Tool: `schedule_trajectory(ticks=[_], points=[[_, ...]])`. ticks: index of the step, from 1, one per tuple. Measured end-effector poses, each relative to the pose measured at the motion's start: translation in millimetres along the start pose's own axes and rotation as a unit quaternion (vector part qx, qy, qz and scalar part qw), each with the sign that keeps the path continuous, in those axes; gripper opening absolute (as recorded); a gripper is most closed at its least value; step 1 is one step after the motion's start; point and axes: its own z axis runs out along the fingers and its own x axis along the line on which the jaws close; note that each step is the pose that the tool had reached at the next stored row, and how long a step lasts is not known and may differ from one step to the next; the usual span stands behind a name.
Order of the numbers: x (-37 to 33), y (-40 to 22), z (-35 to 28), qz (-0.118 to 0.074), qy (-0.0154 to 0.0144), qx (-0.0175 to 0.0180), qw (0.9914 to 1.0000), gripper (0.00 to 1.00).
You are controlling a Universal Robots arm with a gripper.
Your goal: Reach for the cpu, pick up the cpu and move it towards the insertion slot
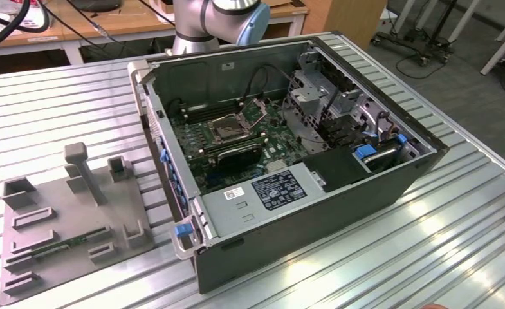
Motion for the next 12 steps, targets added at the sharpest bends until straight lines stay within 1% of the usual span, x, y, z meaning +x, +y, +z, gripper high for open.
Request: schedule_trajectory(ticks=[12], points=[[-4.9,-0.1,0.1,0.0,-0.0001,0.0,1.0,0.53]])
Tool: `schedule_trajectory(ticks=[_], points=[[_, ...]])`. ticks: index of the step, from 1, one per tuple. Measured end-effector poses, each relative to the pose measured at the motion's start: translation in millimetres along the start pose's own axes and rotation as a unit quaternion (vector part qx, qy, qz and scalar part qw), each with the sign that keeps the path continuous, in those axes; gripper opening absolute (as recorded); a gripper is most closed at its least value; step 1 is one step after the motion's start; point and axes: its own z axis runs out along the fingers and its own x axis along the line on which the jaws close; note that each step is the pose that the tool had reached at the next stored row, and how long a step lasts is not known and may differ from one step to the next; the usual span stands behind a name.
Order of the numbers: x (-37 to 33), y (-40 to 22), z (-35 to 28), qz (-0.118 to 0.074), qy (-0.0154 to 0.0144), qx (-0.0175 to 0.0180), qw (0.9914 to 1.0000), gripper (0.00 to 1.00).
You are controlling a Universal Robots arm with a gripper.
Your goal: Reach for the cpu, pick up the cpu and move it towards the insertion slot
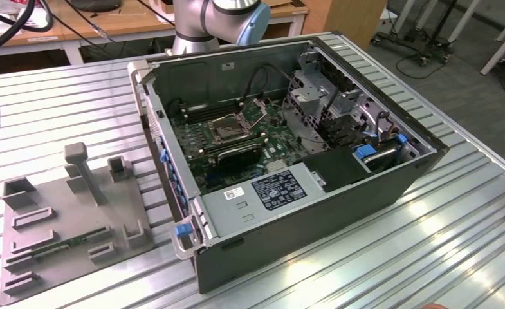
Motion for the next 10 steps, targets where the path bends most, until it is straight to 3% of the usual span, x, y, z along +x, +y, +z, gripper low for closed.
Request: schedule_trajectory(ticks=[10], points=[[-5.6,-0.1,0.1,0.0,0.0,0.0,1.0,0.53]])
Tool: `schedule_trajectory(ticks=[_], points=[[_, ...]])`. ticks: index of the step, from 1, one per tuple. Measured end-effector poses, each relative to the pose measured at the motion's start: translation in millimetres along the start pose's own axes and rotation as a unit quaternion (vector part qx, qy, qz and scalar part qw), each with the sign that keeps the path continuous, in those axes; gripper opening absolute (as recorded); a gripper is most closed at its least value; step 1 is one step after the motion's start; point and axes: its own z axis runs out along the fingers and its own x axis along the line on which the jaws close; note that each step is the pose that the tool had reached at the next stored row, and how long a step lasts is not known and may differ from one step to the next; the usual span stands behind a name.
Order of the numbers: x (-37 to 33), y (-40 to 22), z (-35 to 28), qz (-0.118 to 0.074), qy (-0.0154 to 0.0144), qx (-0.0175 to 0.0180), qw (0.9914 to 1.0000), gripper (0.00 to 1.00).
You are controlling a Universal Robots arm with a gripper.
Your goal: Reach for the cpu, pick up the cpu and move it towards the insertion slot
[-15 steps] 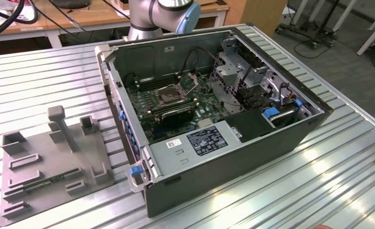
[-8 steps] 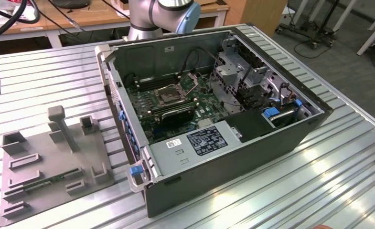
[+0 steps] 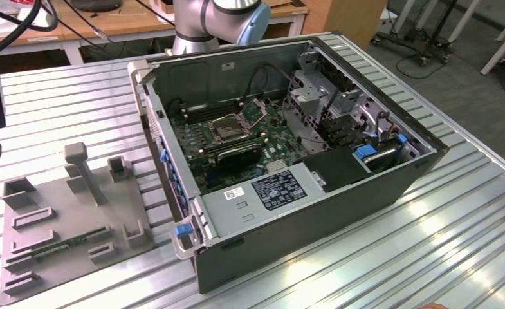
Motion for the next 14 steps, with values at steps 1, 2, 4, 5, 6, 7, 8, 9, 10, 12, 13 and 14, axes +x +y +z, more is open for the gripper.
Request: schedule_trajectory(ticks=[1,2,4,5,6,7,8,9,10,12,13,14], points=[[-0.6,0.0,-0.1,0.0,0.0,0.0,1.0,0.53],[-1.3,-0.1,0.0,0.0,0.0,0.0,1.0,0.53],[-2.7,-0.1,0.0,0.0,0.0,0.0,1.0,0.53],[-3.4,-0.1,0.0,0.0,0.0,0.0,1.0,0.53],[-4.1,-0.1,0.0,0.0,0.0,0.0,1.0,0.53],[-4.8,-0.1,0.0,0.0,0.0,0.0,1.0,0.53],[-5.4,-0.1,0.0,0.0,0.0,0.0,1.0,0.53],[-6.1,-0.1,0.0,0.0,0.0001,0.0,1.0,0.53],[-6.6,-0.2,0.1,0.0,0.0,0.0,1.0,0.53],[-7.6,-0.2,0.1,0.0,0.0,0.0,1.0,0.53],[-8.2,-0.2,0.0,0.0,0.0,0.0,1.0,0.53],[-8.7,-0.2,0.1,0.0,0.0,0.0,1.0,0.53]])
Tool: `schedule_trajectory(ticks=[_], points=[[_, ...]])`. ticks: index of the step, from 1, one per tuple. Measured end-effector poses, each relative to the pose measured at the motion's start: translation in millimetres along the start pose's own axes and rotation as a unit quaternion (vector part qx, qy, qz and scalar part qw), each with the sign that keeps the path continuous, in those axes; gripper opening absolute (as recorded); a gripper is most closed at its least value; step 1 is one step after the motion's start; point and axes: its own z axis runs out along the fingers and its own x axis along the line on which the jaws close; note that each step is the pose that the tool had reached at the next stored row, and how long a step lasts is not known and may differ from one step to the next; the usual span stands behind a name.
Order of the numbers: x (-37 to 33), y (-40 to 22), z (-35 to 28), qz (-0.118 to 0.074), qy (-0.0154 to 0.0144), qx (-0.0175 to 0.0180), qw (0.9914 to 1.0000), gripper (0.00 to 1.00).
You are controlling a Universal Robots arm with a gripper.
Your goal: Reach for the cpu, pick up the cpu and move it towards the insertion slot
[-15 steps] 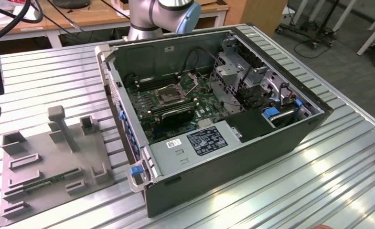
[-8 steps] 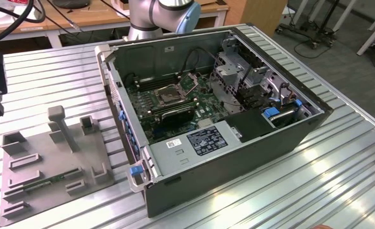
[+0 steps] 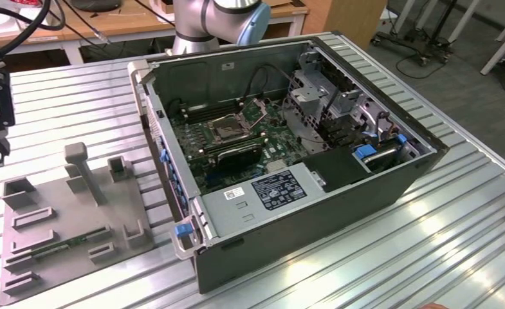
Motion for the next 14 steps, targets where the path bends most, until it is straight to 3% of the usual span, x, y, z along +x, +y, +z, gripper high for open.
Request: schedule_trajectory(ticks=[14], points=[[-9.0,-0.2,0.1,0.0,0.0,0.0,1.0,0.53]])
